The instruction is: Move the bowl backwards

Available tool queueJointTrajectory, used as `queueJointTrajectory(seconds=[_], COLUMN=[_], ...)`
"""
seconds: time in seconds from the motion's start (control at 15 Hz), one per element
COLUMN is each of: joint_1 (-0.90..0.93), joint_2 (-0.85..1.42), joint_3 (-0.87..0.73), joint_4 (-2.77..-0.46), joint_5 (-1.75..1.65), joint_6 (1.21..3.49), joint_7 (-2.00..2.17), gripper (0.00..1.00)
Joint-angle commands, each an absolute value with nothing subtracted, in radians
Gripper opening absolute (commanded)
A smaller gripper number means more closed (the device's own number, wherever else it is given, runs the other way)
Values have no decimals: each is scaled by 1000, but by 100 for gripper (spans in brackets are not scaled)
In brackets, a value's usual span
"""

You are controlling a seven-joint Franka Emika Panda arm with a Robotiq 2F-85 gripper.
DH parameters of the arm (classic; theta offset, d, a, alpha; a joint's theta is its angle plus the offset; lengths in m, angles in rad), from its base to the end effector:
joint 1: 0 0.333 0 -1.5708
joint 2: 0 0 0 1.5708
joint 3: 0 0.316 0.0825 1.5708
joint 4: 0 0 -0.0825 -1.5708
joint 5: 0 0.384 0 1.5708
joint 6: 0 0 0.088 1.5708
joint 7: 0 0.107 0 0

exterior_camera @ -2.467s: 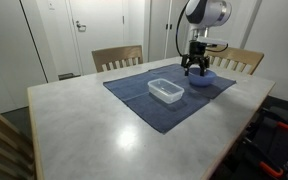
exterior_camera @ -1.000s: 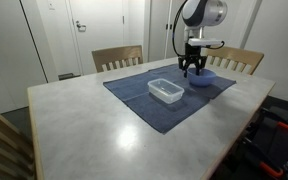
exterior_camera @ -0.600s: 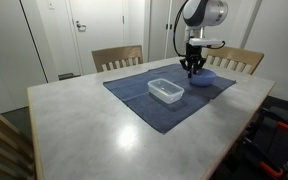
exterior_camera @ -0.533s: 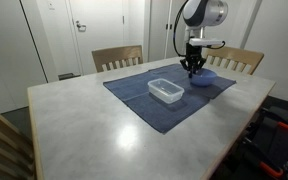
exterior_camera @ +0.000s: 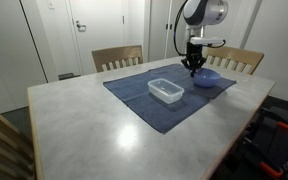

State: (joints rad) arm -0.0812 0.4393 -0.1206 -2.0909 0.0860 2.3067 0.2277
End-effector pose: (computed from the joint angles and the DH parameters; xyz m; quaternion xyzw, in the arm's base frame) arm 0.5485 -0.1112 0.1947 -0.9645 0.2404 0.1092 0.0010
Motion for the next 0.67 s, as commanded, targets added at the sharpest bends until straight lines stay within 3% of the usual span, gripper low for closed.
queueJointTrajectory(seconds=[0.0,0.6], joint_1=[-94,-70], joint_2=[467,490], joint_3=[-119,-131], joint_4=[-2061,-1991], joint_5=[69,-54], joint_6=[2275,2180], joint_7=[168,156], gripper=[1,1])
